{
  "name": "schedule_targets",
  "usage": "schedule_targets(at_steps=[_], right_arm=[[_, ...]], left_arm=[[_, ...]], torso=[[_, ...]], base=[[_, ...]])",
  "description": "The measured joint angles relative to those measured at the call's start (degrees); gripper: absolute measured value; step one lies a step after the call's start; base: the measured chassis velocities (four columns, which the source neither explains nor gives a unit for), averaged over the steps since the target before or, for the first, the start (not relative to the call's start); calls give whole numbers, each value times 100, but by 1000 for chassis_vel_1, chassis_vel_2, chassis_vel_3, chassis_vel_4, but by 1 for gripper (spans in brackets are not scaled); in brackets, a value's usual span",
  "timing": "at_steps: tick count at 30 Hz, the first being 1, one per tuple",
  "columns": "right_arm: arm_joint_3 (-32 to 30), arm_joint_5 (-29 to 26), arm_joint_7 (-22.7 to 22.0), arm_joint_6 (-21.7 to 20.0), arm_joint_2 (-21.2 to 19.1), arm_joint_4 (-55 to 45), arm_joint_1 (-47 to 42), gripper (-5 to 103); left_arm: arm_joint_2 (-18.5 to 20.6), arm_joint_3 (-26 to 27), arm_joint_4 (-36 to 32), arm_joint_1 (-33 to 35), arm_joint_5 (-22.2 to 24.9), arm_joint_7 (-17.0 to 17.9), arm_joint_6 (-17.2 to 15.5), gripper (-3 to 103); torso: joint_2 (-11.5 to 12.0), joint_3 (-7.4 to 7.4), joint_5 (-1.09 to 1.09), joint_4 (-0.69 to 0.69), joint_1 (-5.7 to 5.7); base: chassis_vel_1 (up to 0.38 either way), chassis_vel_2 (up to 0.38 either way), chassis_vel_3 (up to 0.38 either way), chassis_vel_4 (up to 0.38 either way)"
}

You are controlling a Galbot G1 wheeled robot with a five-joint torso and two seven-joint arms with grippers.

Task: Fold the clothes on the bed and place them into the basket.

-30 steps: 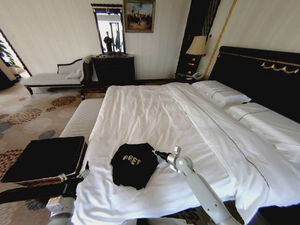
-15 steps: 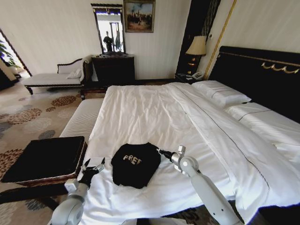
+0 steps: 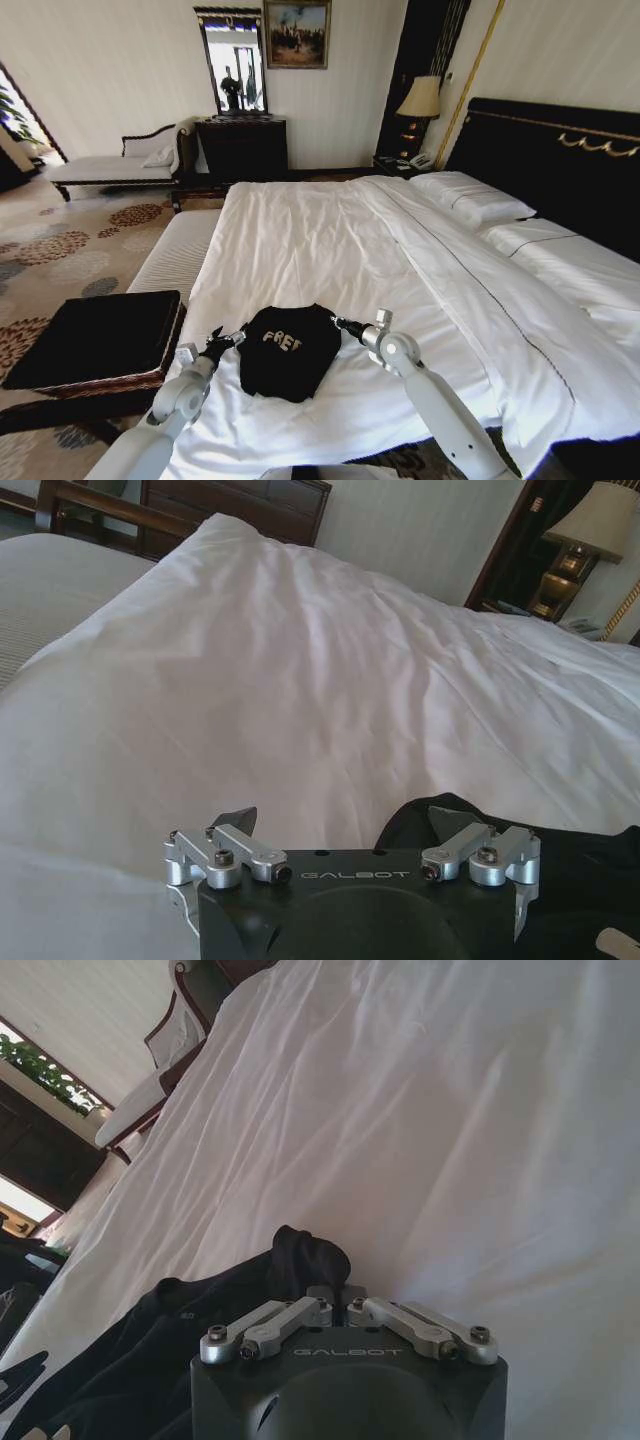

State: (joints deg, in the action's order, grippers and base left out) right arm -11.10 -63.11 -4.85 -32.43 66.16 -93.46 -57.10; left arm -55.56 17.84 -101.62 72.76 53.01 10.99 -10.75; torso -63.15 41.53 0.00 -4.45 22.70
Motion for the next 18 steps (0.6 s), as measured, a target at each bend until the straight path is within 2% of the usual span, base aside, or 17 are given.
schedule_targets(at_steps=[5, 9, 11, 12, 14, 15, 18], right_arm=[[19, -27, -25, -5, -14, 10, 31, 2], [28, -55, -63, -10, -2, 11, 37, 2], [28, -56, -66, -10, -2, 10, 37, 2], [27, -62, -69, -10, -2, 10, 37, 2], [26, -68, -73, -10, -2, 10, 37, 2], [20, -94, -81, -11, 3, 9, 46, 2], [10, -147, -103, -13, 6, 7, 63, 2]], left_arm=[[3, -419, 336, -524, 177, -10, -75, 96], [18, -720, 578, -853, 271, 0, -155, 85], [19, -772, 611, -895, 269, 5, -159, 85], [6, -871, 673, -967, 254, 19, -173, 74], [-9, -915, 710, -1004, 242, 33, -176, 74], [-44, -963, 773, -1061, 222, 80, -187, 65], [-60, -1007, 817, -1090, 225, 117, -215, 59]], torso=[[0, 0, 0, -2, 0], [0, 0, 0, -1, 0], [0, 0, 0, 0, 0], [0, 0, -1, 0, 0], [0, 0, -1, 0, 0], [0, 0, 0, -1, 0], [0, 0, 0, 0, 0]], base=[[0, 0, 0, 0], [0, 0, 0, 0], [0, 0, 0, 0], [0, 0, 0, 0], [0, 0, 0, 0], [0, 0, 0, 0], [0, 0, 0, 0]])
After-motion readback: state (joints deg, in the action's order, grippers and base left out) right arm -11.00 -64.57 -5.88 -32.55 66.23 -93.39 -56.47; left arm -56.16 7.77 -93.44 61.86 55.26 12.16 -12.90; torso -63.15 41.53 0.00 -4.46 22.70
